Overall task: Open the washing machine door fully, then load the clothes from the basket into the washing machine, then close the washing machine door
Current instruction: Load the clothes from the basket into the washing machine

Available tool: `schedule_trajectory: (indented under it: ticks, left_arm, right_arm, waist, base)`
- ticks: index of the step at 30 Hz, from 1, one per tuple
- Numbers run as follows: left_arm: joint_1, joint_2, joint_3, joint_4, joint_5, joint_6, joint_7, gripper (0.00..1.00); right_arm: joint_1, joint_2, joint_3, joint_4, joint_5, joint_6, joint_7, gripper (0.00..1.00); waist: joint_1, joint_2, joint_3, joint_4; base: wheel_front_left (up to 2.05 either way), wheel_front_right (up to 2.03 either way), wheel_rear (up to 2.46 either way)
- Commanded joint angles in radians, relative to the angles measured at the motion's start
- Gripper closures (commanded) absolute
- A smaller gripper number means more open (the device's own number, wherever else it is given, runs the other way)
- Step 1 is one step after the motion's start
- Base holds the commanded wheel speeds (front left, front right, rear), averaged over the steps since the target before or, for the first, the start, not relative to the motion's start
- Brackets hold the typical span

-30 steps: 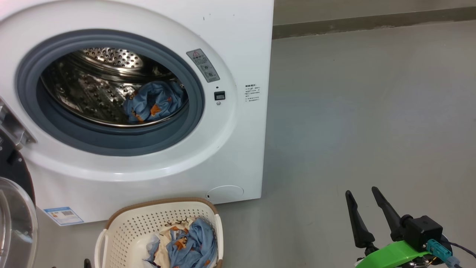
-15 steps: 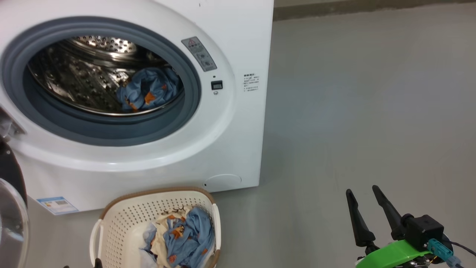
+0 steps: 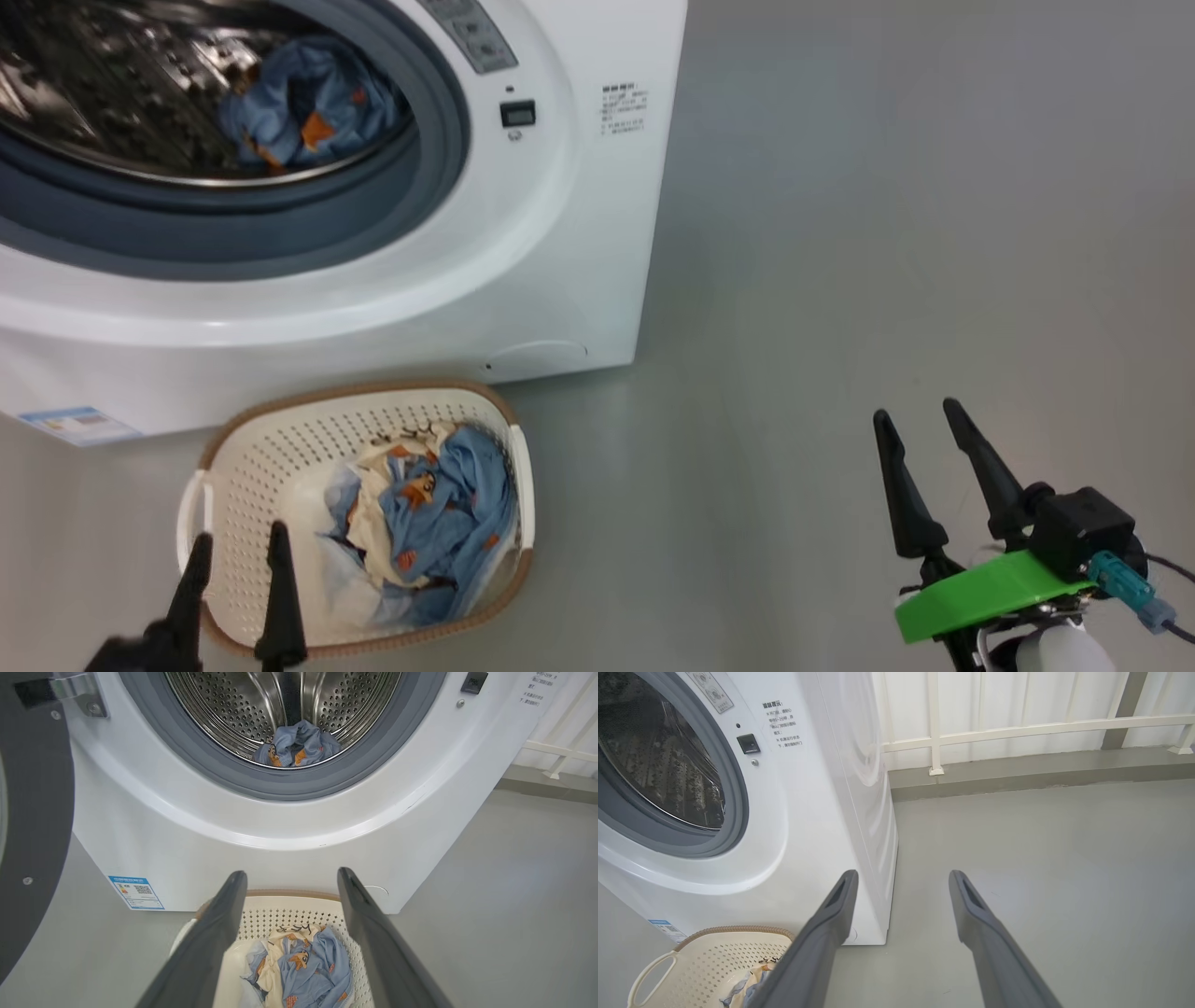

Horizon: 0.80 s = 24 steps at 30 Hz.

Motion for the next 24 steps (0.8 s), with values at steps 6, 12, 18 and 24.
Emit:
schedule_trajectory:
  ticks: [6,12,18,24]
  left_arm:
    - [-0.156,0.005,0.024,0.090,-0.030,-0.054,-0.005,0.00]
    - [-0.282,0.018,0.008,0.201,-0.060,-0.075,-0.005,0.00]
    - [-0.412,0.058,-0.015,0.343,-0.107,-0.079,-0.005,0.00]
    - [-0.536,0.125,-0.090,0.481,-0.178,-0.079,-0.005,0.00]
  right_arm:
    - [-0.057,-0.002,0.020,-0.049,-0.008,0.002,-0.005,0.00]
    - [-0.086,-0.002,0.023,-0.069,0.005,0.002,-0.005,0.00]
    - [-0.106,-0.002,0.023,-0.097,0.023,0.002,-0.005,0.00]
    - [-0.117,-0.002,0.023,-0.117,0.040,0.002,-0.005,0.00]
  waist:
    - [0.0000,0.0000,0.184,-0.042]
    - [0.0000,0.0000,0.287,-0.073]
    - [0.0000,0.0000,0.391,-0.103]
    - [0.0000,0.0000,0.484,-0.115]
  base:
    - [0.00,0.00,0.00]
    - [0.00,0.00,0.00]
    - [0.00,0.00,0.00]
    - [0.00,0.00,0.00]
